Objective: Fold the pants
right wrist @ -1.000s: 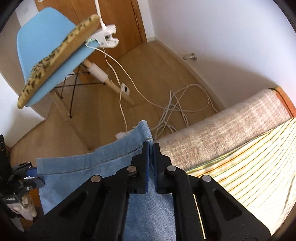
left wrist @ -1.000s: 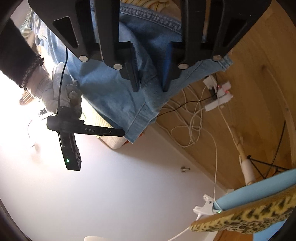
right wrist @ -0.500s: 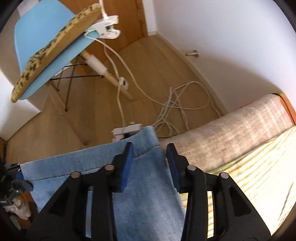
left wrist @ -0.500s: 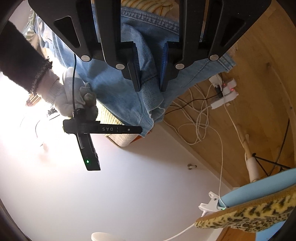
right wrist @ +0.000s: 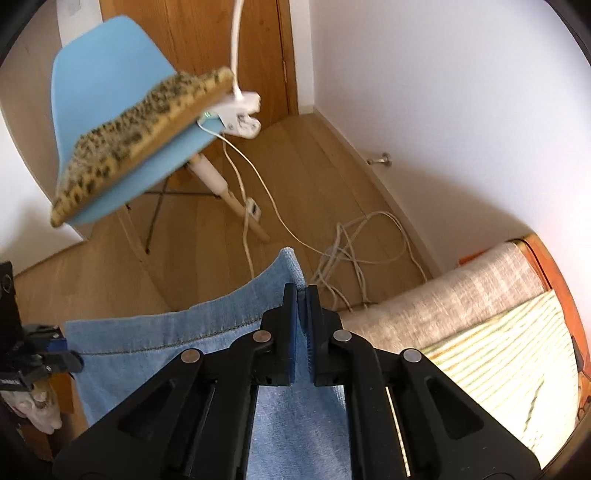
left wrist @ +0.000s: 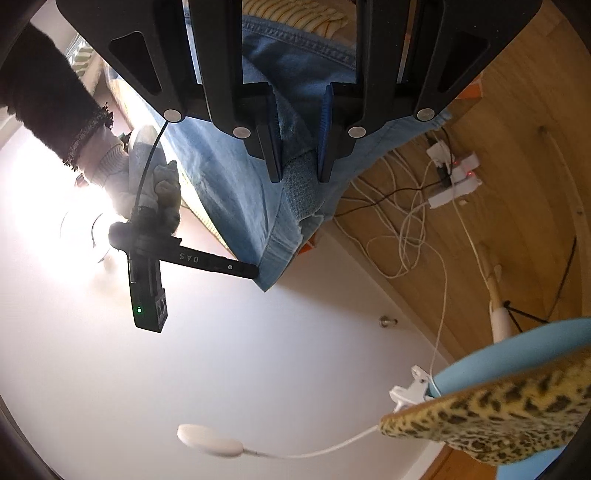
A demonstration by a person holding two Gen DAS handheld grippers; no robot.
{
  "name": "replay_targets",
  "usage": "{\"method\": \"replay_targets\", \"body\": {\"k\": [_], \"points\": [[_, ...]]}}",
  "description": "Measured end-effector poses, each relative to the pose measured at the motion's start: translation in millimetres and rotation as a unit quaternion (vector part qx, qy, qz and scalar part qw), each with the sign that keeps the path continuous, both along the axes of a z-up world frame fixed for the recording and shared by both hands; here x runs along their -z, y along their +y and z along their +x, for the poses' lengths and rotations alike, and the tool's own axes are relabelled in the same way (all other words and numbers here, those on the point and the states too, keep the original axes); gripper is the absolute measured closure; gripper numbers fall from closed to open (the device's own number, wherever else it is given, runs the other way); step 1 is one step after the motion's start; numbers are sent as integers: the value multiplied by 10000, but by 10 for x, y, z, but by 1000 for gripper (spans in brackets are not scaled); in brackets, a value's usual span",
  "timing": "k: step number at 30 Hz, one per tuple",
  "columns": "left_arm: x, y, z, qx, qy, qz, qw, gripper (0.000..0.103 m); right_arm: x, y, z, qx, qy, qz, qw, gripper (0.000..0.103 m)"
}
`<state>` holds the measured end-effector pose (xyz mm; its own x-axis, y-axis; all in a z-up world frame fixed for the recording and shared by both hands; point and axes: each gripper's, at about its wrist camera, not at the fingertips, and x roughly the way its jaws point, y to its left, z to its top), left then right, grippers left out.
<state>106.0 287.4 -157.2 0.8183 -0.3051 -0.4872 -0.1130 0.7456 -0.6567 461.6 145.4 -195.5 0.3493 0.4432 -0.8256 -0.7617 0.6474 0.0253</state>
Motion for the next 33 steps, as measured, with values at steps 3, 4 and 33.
{"method": "replay_targets", "body": {"k": [3,4,33], "points": [[41,101,-57,-76,109,-14,9999,87,108,109,-5,3,25,-156,9999,98],[79,121,-58,-58,183,-51,9998,87,187,145,4,26,59,-271,9996,98],[605,346,21,-246,1373,-891,9862,56,-11,-407,-883,-426,678,-107,9967,72]]}}
